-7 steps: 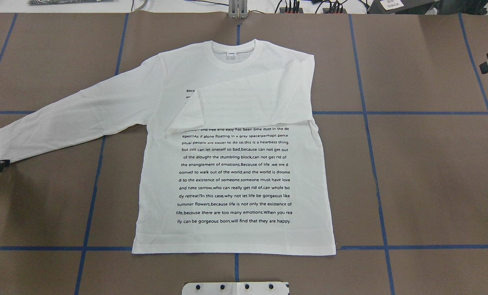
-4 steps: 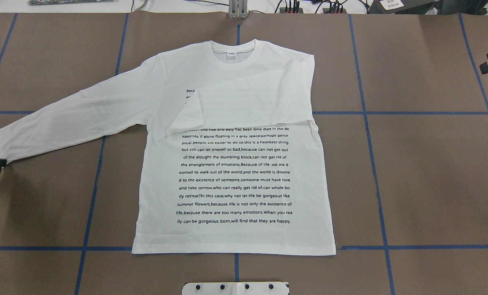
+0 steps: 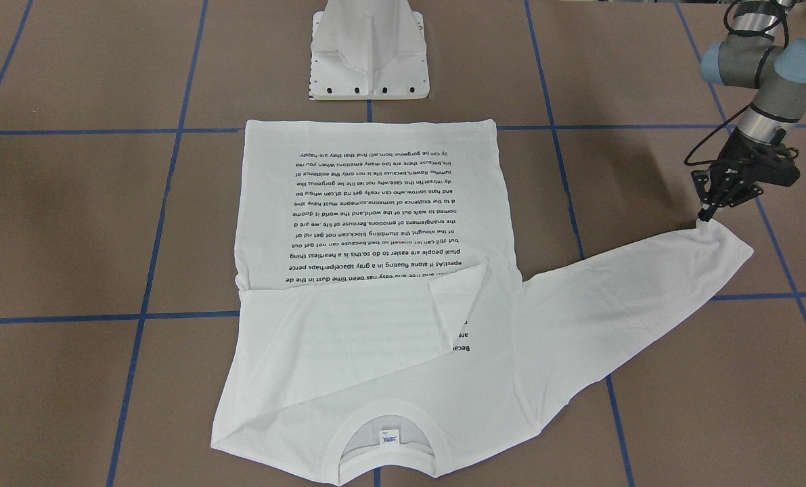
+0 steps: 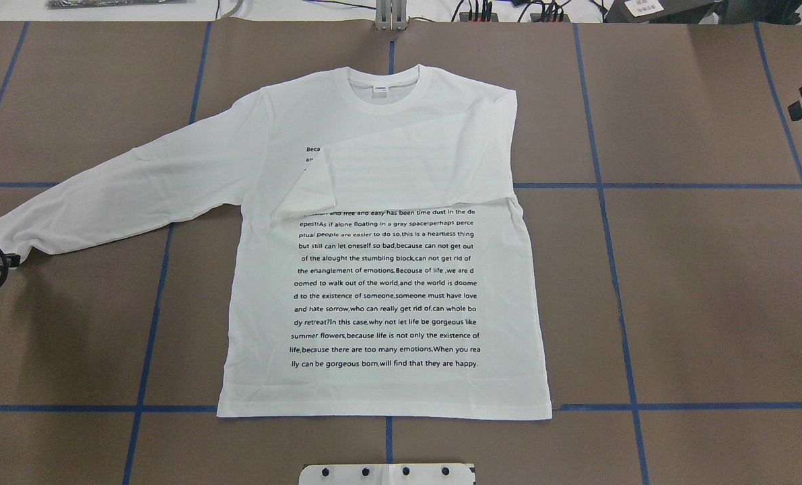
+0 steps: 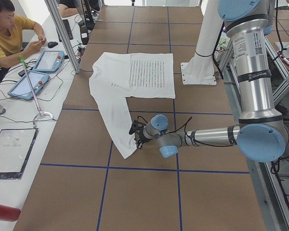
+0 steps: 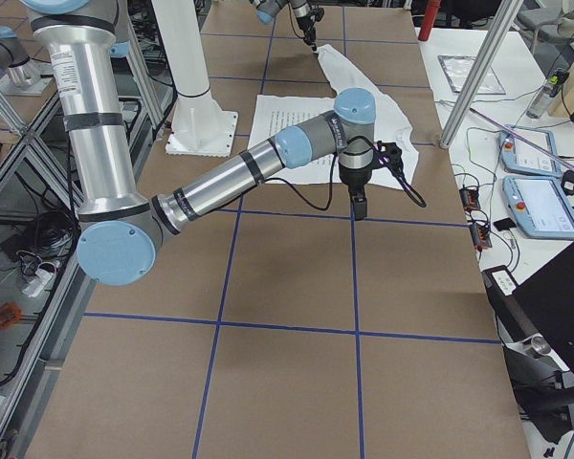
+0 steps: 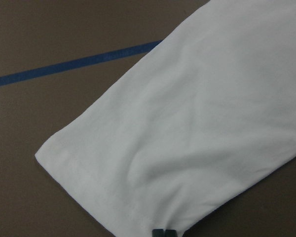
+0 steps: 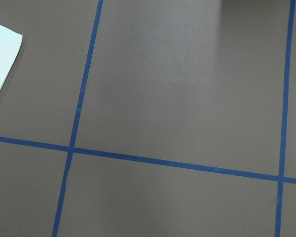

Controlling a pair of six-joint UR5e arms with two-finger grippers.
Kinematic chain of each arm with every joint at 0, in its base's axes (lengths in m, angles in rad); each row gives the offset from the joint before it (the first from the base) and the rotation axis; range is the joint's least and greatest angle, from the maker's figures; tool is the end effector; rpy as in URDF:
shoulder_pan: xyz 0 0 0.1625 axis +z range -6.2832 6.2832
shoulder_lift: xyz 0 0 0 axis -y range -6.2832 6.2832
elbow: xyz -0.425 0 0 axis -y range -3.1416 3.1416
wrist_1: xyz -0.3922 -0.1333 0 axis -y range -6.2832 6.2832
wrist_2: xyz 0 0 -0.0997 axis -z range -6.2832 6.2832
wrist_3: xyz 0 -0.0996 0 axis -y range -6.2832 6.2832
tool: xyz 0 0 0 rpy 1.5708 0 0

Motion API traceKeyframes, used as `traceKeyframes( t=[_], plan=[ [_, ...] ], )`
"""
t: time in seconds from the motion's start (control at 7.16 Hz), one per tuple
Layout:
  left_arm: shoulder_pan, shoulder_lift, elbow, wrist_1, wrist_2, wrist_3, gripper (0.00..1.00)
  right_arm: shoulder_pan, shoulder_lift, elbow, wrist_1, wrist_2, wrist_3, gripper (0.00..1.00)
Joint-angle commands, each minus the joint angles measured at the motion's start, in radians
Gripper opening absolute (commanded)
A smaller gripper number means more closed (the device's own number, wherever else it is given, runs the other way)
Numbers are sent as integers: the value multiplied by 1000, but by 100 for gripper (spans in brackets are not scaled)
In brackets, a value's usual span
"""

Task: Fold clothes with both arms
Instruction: 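Grasp the cuff of the sleeve nearest the left gripper, then carry the sleeve across the shirt body with the left gripper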

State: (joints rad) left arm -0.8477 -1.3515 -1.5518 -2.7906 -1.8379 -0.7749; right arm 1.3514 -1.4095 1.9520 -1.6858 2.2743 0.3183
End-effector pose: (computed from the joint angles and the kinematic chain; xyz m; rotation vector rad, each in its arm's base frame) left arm 0.2003 -0.3887 0.6404 0.5472 0.8434 0.0837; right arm -0.0473 -0.5287 0.4073 0.2108 -0.7758 -0.0568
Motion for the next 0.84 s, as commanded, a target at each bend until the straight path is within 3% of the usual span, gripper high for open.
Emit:
traceKeyframes(
  t=[0.0,0.28,0.42,0.7],
  plan=[
    [-40,-55,-108,-4,-4,-4,0,0,1,1,0,1,5,100],
    [-108,-212,-108,75,-87,-18,0,0,1,-2,0,1,5,100],
    [-143,-330,-113,198,-157,-29,0,0,1,-4,0,1,5,100],
    [-142,-592,-117,456,-187,-174,0,0,3,-5,0,1,5,100]
  ],
)
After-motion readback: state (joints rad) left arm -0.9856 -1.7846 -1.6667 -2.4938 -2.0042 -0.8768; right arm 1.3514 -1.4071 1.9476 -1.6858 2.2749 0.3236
